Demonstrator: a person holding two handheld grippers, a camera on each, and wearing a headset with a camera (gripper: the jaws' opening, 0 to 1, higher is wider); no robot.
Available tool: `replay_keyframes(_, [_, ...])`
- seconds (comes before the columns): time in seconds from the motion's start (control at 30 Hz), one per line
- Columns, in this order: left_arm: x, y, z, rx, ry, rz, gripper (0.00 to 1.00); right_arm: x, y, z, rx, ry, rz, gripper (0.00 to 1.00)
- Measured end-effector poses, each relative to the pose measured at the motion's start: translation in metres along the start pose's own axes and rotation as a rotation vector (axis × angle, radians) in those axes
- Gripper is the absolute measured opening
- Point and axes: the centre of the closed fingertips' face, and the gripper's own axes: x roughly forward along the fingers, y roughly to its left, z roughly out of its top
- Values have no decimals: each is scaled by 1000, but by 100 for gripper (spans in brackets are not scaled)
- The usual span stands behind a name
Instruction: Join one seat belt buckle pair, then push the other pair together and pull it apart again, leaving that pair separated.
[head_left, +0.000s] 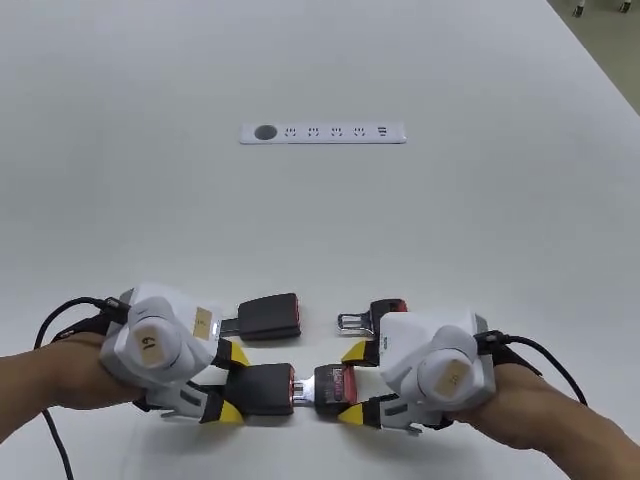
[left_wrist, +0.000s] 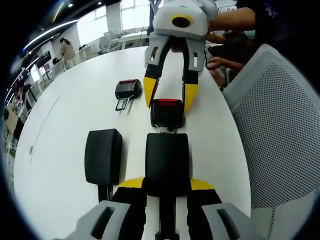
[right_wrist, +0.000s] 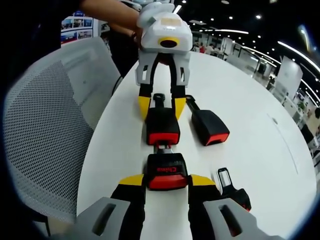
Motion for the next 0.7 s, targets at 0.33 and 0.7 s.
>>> replay_keyframes(0.33, [0, -1, 1, -5, 0, 2, 31, 2, 0, 2, 3, 9, 6, 28])
replay_keyframes(0.7, [0, 0, 0, -10, 1, 4, 31, 7, -2, 12, 5, -5, 2, 28])
